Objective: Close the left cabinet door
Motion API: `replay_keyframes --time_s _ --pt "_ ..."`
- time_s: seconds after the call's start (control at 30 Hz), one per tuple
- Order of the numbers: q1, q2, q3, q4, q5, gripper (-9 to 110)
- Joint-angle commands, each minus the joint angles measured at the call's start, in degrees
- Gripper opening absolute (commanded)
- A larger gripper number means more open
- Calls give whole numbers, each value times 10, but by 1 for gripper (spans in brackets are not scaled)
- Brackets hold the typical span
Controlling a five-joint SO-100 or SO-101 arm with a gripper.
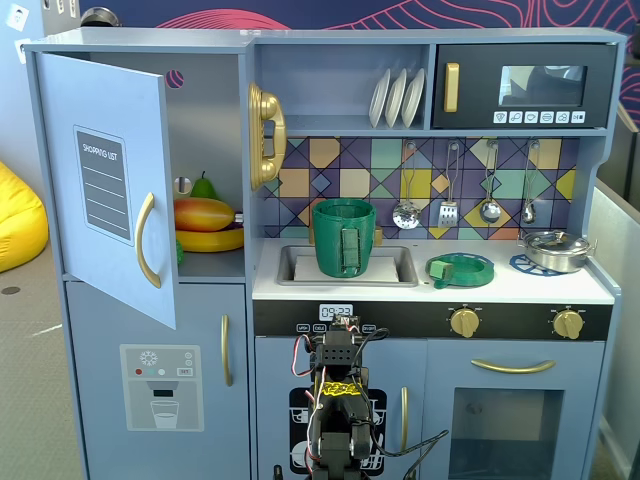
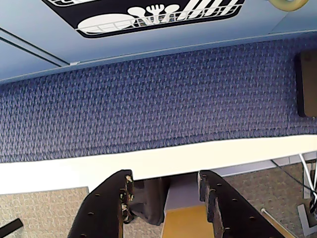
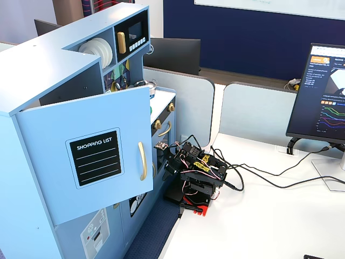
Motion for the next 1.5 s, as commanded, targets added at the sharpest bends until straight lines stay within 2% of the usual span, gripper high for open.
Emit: replay_keyframes --time_s 0.0,0.4,0.53,0.63,0.83,0.97,1.13,1.33,1.47 --pt "24 -3 59 36 -4 0" --pt "25 -3 59 36 -8 0" --pt "-8 -4 49 28 -31 0" --pt "-92 -5 1 21 17 0" --pt "-345 -7 -194 14 127 0" --pt "-454 -27 -335 -8 98 0" --pt "-517 -44 -450 -68 13 0" --pt "-622 -113 -555 -201 -42 0" --pt "-676 -178 -619 -272 -120 0"
